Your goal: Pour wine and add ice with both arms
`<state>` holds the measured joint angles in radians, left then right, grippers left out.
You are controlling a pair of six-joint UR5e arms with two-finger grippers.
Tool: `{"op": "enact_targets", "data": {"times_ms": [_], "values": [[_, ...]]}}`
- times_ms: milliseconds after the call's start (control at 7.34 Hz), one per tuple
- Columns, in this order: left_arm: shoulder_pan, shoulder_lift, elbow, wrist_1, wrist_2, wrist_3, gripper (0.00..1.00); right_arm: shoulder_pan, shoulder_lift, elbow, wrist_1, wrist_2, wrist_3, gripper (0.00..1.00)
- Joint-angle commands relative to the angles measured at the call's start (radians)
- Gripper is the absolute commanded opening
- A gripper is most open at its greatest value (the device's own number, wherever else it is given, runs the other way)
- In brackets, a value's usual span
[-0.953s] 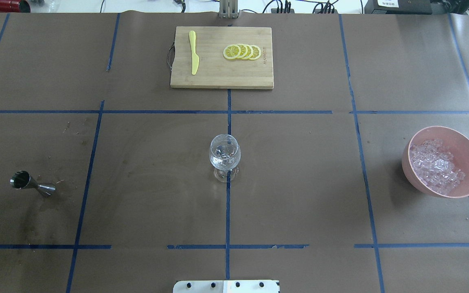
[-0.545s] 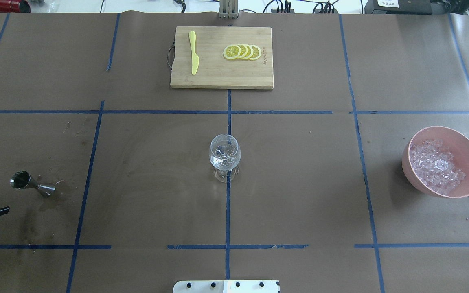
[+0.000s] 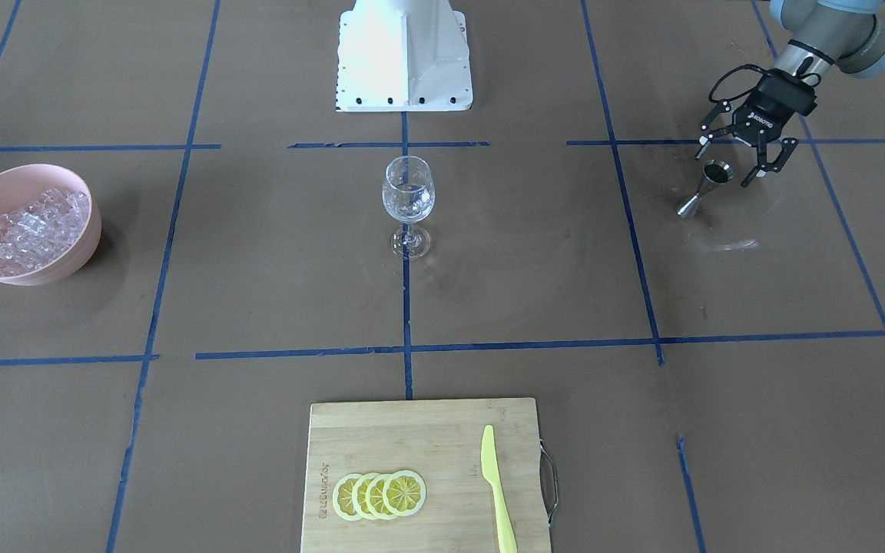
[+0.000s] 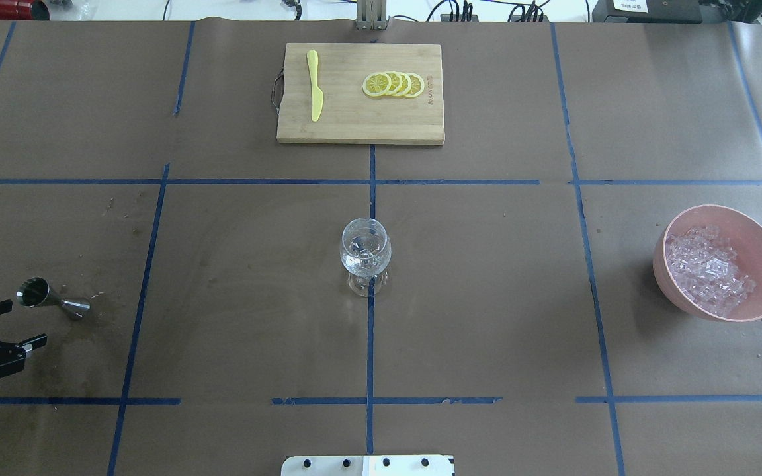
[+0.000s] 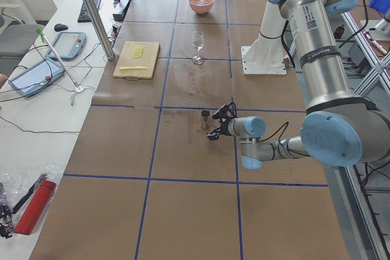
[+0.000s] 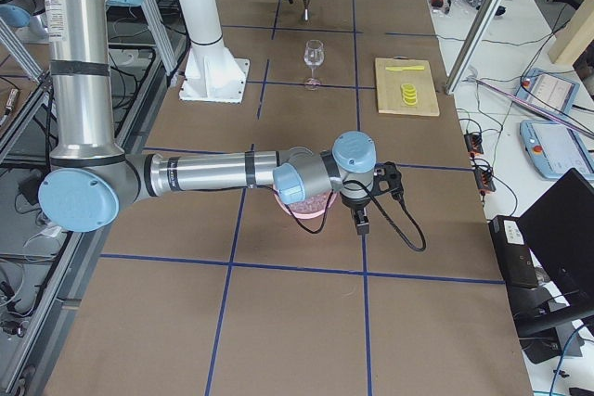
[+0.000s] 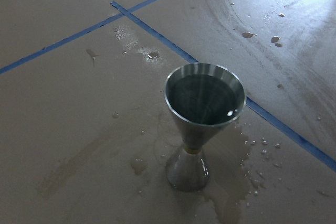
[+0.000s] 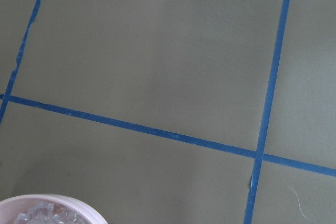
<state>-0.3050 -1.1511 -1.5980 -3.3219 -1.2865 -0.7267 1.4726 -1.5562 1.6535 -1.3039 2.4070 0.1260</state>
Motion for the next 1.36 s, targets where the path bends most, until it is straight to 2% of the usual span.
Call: {"op": "enact_targets", "data": {"times_ms": [0, 136, 272, 545, 953, 1089, 1226], "values": [[0.119, -0.031, 0.003, -0.005, 0.311, -0.12, 0.99, 0.0, 0.001, 0.0, 0.0, 0.0, 0.0, 1.0], [0.173, -0.047, 0.01, -0.004, 0.422, -0.129, 0.99, 0.0, -0.001, 0.0, 0.0, 0.0, 0.0, 1.0], [0.196, -0.059, 0.023, -0.001, 0.476, -0.129, 0.99, 0.0, -0.001, 0.0, 0.0, 0.0, 0.0, 1.0], [0.239, -0.143, 0.126, 0.001, 0.593, -0.129, 0.99, 0.0, -0.001, 0.0, 0.0, 0.0, -0.002, 1.0], [0.254, -0.176, 0.142, 0.001, 0.703, -0.125, 0.98, 0.0, -0.001, 0.003, 0.0, 0.0, -0.002, 1.0], [0.254, -0.176, 0.142, -0.007, 0.723, -0.125, 0.92, 0.0, -0.001, 0.003, 0.0, 0.0, -0.002, 1.0], [0.254, -0.176, 0.144, -0.008, 0.743, -0.125, 0.81, 0.0, -0.001, 0.003, 0.0, 0.0, -0.003, 1.0]]}}
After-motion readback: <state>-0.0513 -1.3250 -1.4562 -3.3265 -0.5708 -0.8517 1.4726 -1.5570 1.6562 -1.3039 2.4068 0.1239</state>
